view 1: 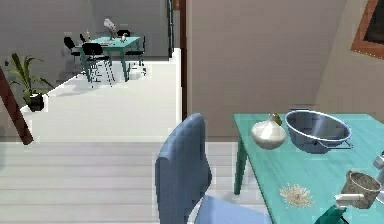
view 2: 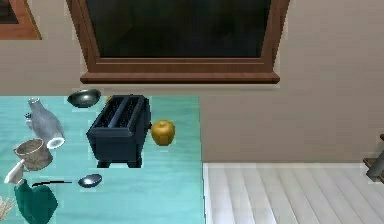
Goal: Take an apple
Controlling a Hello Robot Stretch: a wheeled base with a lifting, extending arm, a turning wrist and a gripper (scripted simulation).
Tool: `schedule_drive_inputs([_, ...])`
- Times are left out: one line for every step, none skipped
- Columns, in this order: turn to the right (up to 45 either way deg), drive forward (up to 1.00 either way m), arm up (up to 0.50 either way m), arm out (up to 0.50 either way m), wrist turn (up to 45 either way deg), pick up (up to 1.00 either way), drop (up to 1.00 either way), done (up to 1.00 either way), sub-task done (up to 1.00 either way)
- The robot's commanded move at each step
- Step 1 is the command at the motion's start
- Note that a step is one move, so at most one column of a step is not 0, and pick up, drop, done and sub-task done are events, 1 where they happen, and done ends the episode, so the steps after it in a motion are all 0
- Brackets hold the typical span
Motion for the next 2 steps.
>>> schedule_drive_inputs([0.0,0.00,0.50,0.00,0.0,0.00,0.00,0.00,0.00])
schedule_drive_inputs([0.0,0.00,0.38,0.00,0.0,0.00,0.00,0.00,0.00])
